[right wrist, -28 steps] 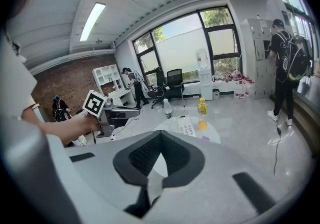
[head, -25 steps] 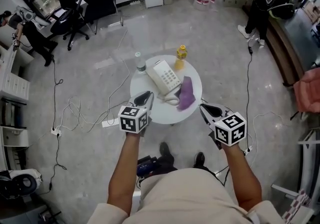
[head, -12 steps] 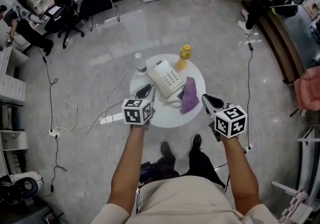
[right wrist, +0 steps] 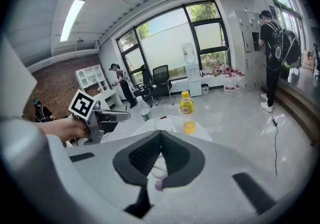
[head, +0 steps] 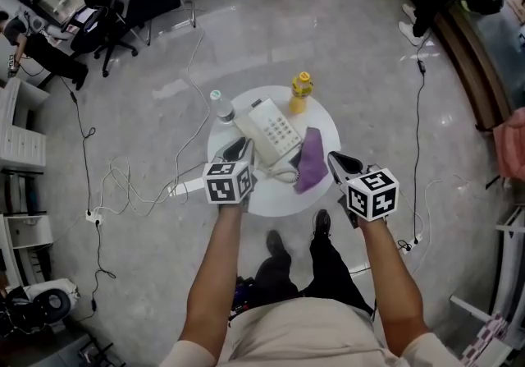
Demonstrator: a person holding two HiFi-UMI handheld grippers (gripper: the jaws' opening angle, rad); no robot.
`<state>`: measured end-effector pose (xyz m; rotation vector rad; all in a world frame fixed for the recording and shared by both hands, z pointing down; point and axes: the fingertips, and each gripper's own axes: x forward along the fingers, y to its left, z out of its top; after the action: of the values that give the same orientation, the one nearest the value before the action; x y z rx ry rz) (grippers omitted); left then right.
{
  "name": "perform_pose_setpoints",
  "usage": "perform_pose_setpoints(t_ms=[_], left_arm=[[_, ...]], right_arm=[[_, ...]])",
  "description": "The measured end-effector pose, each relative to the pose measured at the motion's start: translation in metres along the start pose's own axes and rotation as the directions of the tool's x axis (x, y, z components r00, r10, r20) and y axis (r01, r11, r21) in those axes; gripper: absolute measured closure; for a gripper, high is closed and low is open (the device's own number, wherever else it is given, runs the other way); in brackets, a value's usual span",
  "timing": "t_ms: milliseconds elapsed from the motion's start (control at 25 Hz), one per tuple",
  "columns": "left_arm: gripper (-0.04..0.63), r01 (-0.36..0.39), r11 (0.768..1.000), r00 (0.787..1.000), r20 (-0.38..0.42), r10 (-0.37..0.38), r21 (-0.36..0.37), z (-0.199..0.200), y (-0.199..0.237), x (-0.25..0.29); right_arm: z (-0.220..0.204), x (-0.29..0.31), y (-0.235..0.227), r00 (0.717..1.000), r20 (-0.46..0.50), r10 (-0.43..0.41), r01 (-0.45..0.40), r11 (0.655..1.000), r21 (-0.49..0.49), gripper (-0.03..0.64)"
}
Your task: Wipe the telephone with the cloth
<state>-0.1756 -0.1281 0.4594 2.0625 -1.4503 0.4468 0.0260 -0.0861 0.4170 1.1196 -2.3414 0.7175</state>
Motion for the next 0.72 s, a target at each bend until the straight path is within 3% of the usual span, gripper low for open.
perform_pose_setpoints(t_ms=[720], left_arm=[[0.384,-0.148,0.986,0.985,-0.096,0.14,-0.072,-0.049,0.023,0.083]], right_arm=[[-0.068,0.064,-0.058,0.992,-0.123,0.014,-0.007,0.998,0.058,0.604]])
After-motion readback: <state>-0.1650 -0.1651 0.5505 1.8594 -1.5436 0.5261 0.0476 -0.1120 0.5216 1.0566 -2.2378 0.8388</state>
